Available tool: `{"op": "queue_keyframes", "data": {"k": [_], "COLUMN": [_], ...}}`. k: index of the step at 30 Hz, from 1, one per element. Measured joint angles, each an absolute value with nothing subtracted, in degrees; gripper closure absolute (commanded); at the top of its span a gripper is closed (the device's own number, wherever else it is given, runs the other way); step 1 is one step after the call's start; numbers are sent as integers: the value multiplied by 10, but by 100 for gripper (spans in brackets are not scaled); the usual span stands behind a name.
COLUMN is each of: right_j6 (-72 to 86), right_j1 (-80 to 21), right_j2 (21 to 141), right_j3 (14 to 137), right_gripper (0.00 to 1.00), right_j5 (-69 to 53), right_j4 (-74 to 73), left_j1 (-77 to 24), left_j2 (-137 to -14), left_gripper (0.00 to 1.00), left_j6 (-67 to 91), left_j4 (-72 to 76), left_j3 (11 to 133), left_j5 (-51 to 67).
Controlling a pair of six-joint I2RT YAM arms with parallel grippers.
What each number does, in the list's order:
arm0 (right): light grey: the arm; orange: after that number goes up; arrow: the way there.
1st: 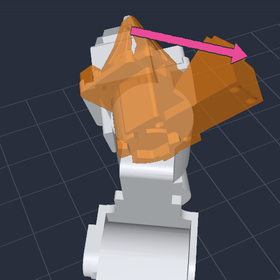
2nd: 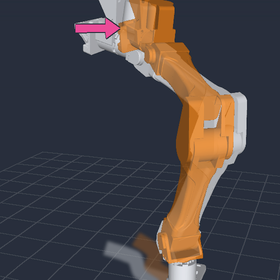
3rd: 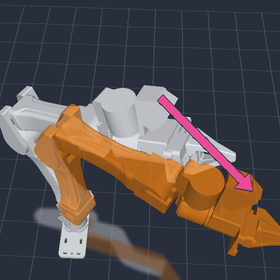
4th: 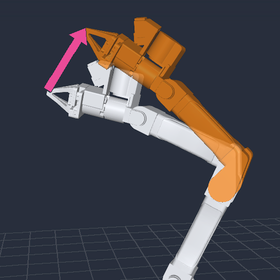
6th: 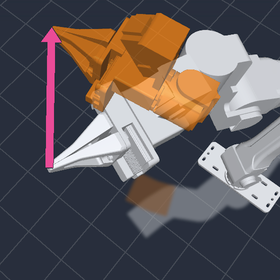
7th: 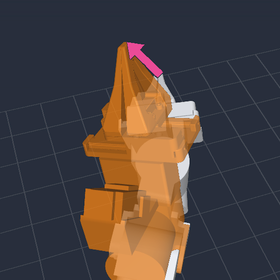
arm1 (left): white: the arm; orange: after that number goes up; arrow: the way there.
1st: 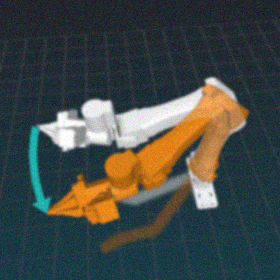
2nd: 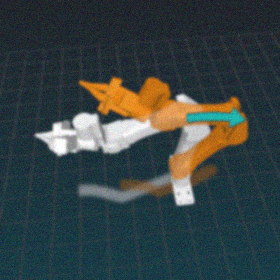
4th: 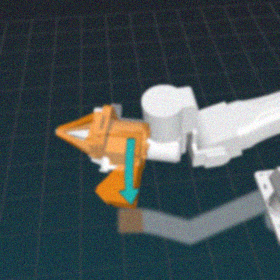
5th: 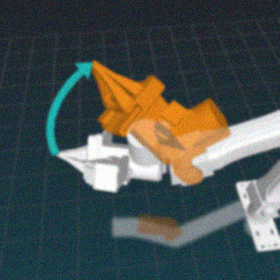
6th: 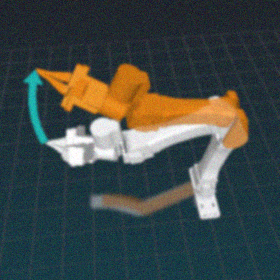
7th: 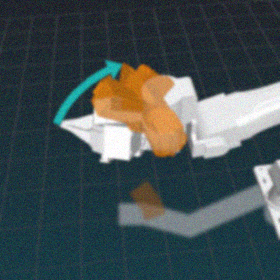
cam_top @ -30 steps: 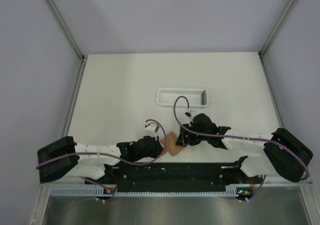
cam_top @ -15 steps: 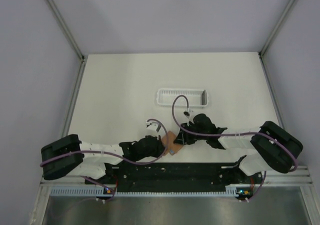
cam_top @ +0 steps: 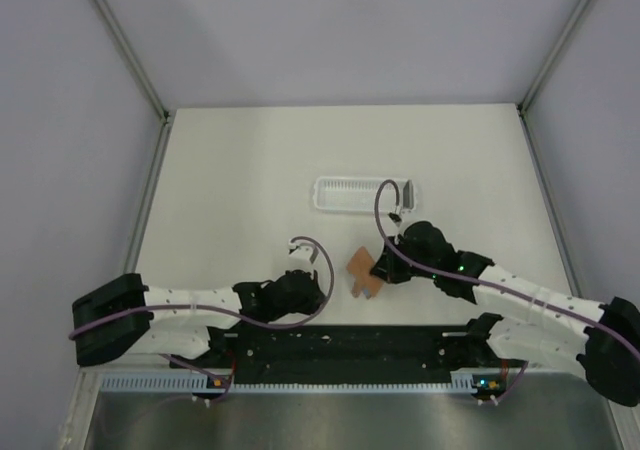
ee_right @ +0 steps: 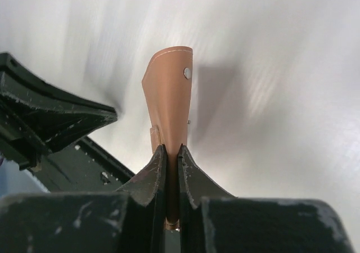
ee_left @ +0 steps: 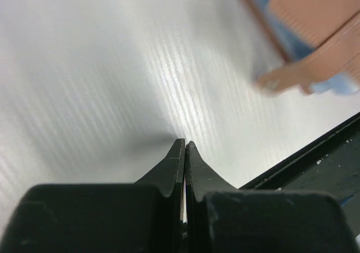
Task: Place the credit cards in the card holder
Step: Turn over the card holder at the center of the board.
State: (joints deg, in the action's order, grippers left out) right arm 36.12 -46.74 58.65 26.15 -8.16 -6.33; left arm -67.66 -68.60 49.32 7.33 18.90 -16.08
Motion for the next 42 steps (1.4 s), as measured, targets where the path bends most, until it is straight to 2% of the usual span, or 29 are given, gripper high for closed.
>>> {"op": "queue_keyframes", "data": {"k": [3, 7, 12, 19, 20, 24, 26, 29, 32, 39, 40, 42], "right_j6": [351, 353, 395, 462, 467, 483, 483, 469, 449, 451, 460, 481], "right_j1": [-468, -481, -552, -642, -654, -701, -713, -734, -745, -698, -683, -663], "right_j2": [552, 568, 682, 822, 835, 888, 905, 914, 877, 616, 581, 534], "right_j3": [329, 429, 517, 534, 540, 572, 580, 581, 545, 386, 371, 351], "right_gripper": [100, 100, 100, 100, 98, 66, 53, 45, 40, 57, 57, 50], "right_j5": [-4, 119, 266, 363, 372, 379, 370, 332, 283, 235, 239, 251], "right_j4": [-187, -337, -494, -580, -585, -579, -563, -500, -393, -245, -245, -257], "left_j1": [-677, -677, -677, -677, -677, -677, -677, -677, -677, -677, -677, -677], "left_j2": [-645, -597, -563, -522, -515, -491, -489, -490, -490, -498, -503, -516], "left_gripper": [100, 100, 100, 100, 100, 100, 100, 100, 100, 100, 100, 100], "left_j6": [490, 484, 483, 508, 510, 517, 522, 526, 530, 525, 520, 503], "left_j4": [26, -23, -66, -131, -136, -149, -152, -162, -169, -167, -163, -160], "left_j3": [191, 203, 210, 210, 210, 209, 209, 209, 209, 209, 209, 215], "left_j5": [-176, -199, -222, -255, -258, -275, -283, -289, -295, -296, -295, -291]}}
